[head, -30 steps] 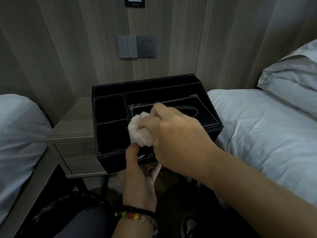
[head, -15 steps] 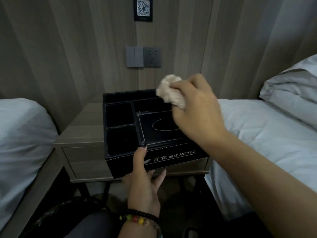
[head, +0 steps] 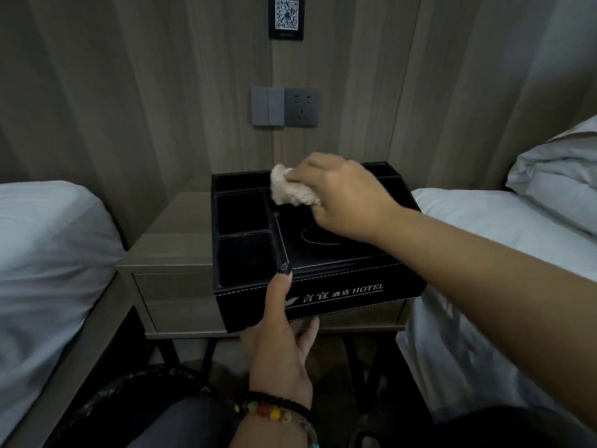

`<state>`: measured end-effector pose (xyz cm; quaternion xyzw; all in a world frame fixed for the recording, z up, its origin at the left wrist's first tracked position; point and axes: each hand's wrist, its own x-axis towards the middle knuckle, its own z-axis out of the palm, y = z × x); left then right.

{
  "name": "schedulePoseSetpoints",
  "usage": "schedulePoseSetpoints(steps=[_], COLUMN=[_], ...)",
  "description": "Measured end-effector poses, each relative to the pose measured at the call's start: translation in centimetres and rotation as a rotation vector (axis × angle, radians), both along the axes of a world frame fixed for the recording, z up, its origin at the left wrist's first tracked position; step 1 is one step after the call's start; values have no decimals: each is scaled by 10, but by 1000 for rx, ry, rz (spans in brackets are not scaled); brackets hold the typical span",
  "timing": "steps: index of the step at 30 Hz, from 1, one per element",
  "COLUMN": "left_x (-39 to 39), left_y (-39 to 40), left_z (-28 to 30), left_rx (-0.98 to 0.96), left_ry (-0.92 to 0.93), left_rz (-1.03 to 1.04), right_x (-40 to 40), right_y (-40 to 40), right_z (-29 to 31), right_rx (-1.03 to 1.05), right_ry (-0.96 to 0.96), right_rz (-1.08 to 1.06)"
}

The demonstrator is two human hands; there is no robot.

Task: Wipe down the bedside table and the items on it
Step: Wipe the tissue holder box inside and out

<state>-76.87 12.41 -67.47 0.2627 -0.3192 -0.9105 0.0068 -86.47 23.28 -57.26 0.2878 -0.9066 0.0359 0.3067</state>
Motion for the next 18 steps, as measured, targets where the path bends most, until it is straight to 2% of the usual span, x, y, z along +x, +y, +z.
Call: schedulePoseSetpoints(steps=[5, 8, 12, 18], left_x=[1, 2, 1, 2], left_y=[-2, -1, -1, 3], left_z=[-2, -2, -2, 0], left_rx=[-18, -23, -21, 30], left_ry=[30, 25, 20, 1], left_rz=[1, -10, -3, 14], right_x=[4, 0, -2, 9], right_y=[74, 80, 40, -65], right_z=[9, 7, 3, 0], right_rx=[-74, -145, -263, -225], right_ry=[-41, -64, -43, -131], right_rz=[-272, -323, -246, -28])
